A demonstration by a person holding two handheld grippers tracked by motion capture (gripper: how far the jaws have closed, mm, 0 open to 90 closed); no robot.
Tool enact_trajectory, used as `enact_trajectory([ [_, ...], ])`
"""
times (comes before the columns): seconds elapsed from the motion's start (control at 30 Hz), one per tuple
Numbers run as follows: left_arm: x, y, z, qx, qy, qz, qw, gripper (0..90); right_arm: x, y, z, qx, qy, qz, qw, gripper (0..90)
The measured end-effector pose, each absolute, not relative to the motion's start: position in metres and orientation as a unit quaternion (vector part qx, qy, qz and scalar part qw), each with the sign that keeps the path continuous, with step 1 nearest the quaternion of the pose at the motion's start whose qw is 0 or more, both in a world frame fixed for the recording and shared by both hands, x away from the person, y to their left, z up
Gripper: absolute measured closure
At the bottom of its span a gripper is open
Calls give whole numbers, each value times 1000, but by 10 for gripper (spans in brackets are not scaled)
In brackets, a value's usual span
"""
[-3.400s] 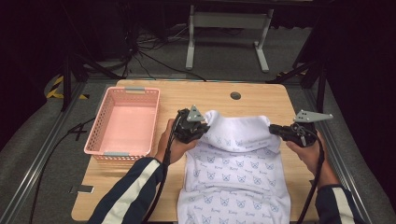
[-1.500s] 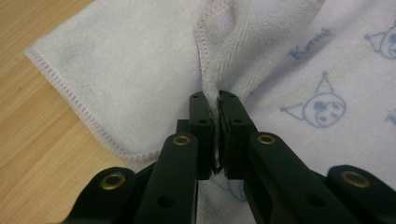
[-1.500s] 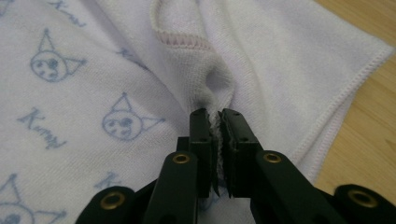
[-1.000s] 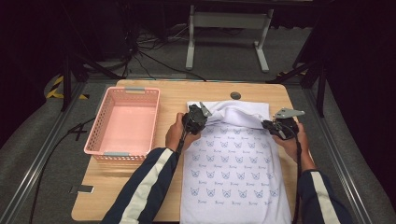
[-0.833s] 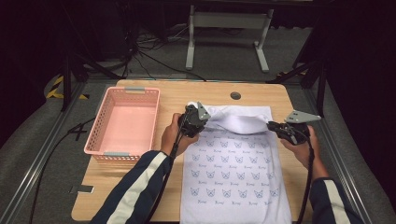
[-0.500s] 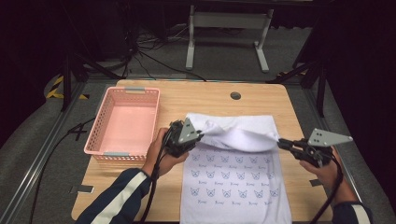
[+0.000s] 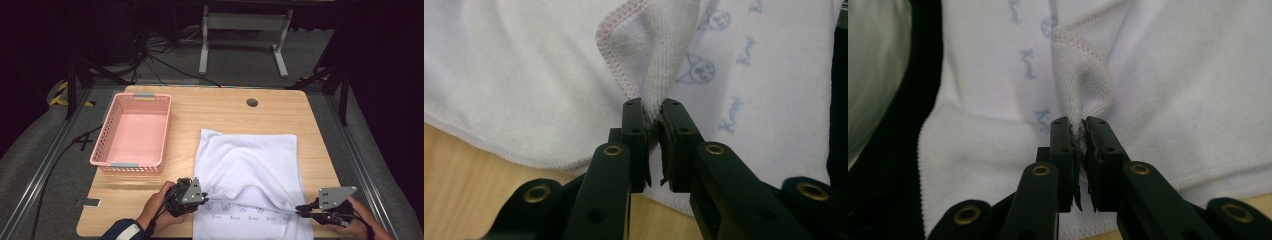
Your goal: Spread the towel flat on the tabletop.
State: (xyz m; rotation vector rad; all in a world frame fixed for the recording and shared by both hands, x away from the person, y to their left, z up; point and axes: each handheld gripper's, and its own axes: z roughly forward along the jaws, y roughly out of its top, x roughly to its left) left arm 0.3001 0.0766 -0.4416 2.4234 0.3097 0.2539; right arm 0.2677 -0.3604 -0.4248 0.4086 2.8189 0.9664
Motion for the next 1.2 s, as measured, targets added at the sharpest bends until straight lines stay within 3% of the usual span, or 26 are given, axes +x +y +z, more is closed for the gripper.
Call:
enact_trajectory([
  [0.23,320,76,-456,935,142,110,306,826,282,-358,-445,176,935,300,67,832],
  [0.5,362,67,-458,918,197,155,308,824,331,-357,-447,238,912,302,141,832],
  [0.7,383,65,-457,912,202,154,322,797,350,-360,-448,256,904,310,146,820],
  [0.93,371,70,-439,903,187,160,353,847,336,-366,-437,259,889,338,167,834],
  [1.2,340,86,-402,878,143,193,414,846,306,-386,-399,219,869,395,201,827],
])
